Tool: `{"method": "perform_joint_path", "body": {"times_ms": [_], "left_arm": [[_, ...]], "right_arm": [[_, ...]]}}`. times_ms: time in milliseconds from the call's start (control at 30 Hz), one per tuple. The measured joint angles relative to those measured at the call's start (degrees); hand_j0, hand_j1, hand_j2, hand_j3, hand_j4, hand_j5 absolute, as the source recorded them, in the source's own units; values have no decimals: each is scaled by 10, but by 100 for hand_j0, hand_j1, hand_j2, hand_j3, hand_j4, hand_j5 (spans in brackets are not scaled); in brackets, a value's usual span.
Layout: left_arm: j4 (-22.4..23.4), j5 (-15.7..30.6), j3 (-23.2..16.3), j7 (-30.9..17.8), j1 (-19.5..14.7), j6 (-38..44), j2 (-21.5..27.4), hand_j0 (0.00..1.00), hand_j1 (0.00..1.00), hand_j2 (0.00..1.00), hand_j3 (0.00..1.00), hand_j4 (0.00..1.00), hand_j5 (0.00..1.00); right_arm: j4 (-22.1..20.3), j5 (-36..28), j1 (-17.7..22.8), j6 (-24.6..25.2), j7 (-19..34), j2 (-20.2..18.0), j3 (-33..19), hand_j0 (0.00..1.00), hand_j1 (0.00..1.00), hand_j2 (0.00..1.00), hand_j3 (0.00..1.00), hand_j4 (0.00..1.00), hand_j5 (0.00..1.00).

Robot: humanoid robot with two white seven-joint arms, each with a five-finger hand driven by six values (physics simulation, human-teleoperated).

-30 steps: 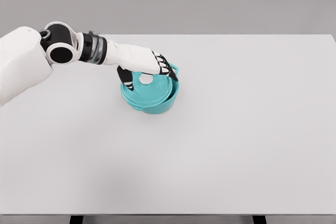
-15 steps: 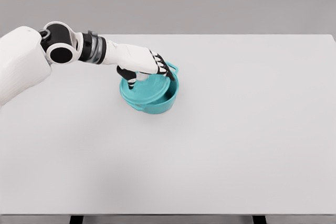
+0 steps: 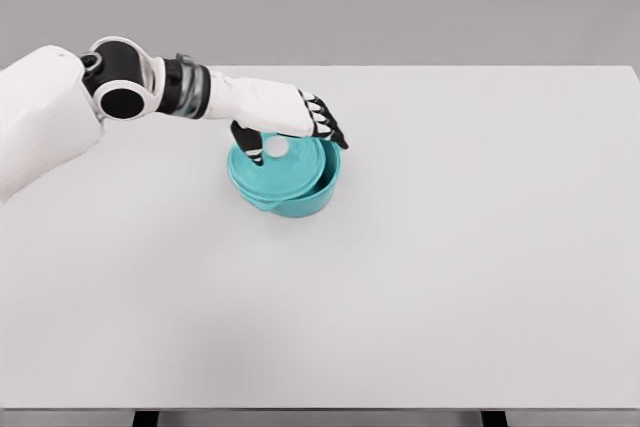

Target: Cover the pot with left arm

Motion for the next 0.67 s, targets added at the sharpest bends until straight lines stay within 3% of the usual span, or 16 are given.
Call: {"method": "perform_joint_path", "body": {"times_ms": [100,267,433,533,667], "left_arm": [[-6,6,1,1,-11,0,-2,100,100,100,100,100,100],[-47,60,15,0,-33,0,21,100,100,100,100,100,100],[-57,83,32,0,-42,0,165,100,100,100,100,100,100],[-58,85,38,0,-5,0,256,100,100,100,100,100,100],[-55,86,41,0,12,0,303,100,100,100,100,100,100]], "right_arm": [[0,0,0,0,0,0,0,100,100,100,100,100,100],[0,0,-1,0,0,0,0,100,100,100,100,100,100],[0,0,-1,0,0,0,0,100,100,100,100,100,100],[0,0,0,0,0,0,0,100,100,100,100,100,100],[0,0,0,0,0,0,0,100,100,100,100,100,100]]}}
